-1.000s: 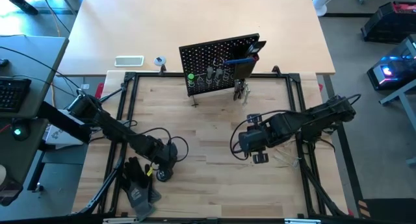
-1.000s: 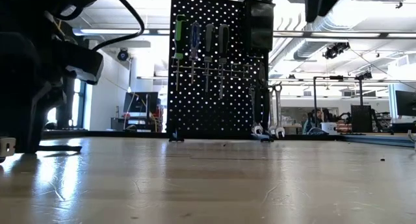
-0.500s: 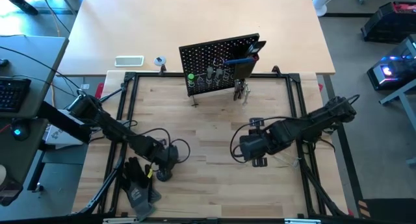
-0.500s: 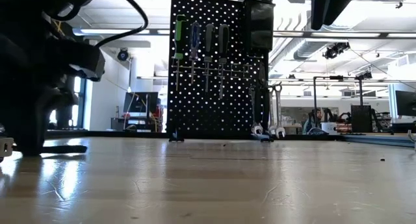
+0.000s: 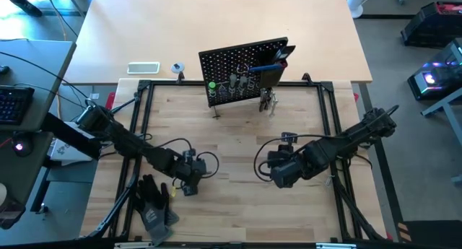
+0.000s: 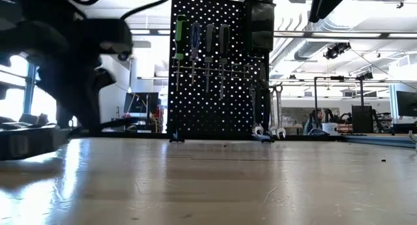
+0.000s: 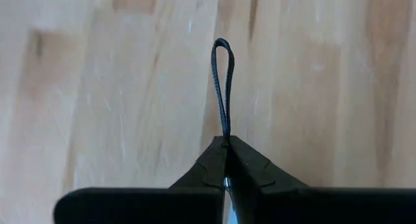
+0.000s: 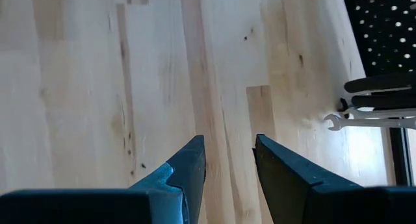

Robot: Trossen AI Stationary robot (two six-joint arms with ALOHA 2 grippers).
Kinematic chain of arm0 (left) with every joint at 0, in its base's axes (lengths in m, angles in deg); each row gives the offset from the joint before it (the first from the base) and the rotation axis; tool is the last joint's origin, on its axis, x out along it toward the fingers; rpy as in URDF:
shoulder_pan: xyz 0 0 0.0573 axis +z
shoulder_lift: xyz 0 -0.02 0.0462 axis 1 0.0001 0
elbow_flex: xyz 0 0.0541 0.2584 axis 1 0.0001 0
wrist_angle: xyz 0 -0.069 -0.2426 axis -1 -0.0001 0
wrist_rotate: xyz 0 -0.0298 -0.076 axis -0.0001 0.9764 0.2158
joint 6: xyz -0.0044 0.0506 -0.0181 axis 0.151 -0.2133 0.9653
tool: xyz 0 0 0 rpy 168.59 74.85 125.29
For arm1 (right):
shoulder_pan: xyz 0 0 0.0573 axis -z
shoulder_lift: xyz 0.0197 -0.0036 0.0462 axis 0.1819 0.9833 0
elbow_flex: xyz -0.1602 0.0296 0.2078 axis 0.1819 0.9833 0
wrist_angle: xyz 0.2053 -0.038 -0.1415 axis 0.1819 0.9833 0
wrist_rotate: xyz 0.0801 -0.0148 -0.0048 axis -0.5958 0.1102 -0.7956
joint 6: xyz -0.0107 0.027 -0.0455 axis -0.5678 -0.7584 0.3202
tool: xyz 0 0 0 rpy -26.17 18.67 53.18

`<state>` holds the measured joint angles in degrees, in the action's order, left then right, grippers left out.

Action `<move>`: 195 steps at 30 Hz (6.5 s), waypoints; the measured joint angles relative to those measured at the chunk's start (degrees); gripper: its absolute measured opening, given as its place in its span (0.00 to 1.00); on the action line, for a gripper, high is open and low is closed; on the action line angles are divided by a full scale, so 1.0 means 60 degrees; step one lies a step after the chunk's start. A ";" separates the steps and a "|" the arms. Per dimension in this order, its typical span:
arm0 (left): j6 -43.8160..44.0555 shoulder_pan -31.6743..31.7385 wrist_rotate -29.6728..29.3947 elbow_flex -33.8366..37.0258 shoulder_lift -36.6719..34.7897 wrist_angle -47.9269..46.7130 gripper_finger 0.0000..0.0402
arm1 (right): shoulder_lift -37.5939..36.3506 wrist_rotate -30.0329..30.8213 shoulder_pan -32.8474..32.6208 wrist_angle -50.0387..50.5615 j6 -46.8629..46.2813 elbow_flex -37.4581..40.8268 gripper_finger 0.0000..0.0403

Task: Hang tools onto peg board
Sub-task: Hang the gray measuring tape onto the pegboard

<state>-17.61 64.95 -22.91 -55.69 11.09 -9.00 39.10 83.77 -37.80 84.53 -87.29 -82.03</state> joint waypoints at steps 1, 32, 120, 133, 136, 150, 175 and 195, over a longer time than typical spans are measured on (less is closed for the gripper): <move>-0.0154 0.0038 -0.0061 -0.0085 -0.0002 0.0027 0.00 | 0.0000 0.0057 -0.0026 0.0000 -0.0081 0.0000 0.32; -0.6202 0.1134 -0.3179 -0.1547 -0.0013 0.4313 0.00 | 0.0000 0.1239 -0.1613 -0.0474 -0.1581 0.0000 0.32; -1.0774 0.4651 -0.4575 -0.5416 0.5779 0.9044 0.00 | -0.0004 0.3971 -0.5969 -0.0178 -0.4050 0.0000 0.32; -1.0768 0.4774 -0.4796 -0.5412 0.5779 0.8928 0.00 | -0.0004 0.3971 -0.6100 -0.0163 -0.4119 0.0000 0.32; -1.0746 0.4820 -0.4796 -0.5409 0.5779 0.8914 0.00 | -0.0004 0.3971 -0.6100 -0.0153 -0.4144 0.0000 0.32; -1.0801 0.4980 -0.4664 -0.5409 0.5779 0.8825 0.00 | -0.0004 0.3978 -0.6100 -0.0146 -0.4144 0.0000 0.32; -1.0774 0.5312 -0.4585 -0.5878 0.5775 0.7671 0.00 | -0.0004 0.4127 -0.6100 -0.0149 -0.4144 0.0000 0.32; -0.9743 0.5613 -0.4527 -0.5907 0.5754 0.6465 0.01 | -0.0004 0.4124 -0.6100 -0.0149 -0.4221 0.0000 0.32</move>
<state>-76.06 98.63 -50.07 -91.13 45.62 29.79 39.08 108.51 -74.40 83.64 -112.61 -82.03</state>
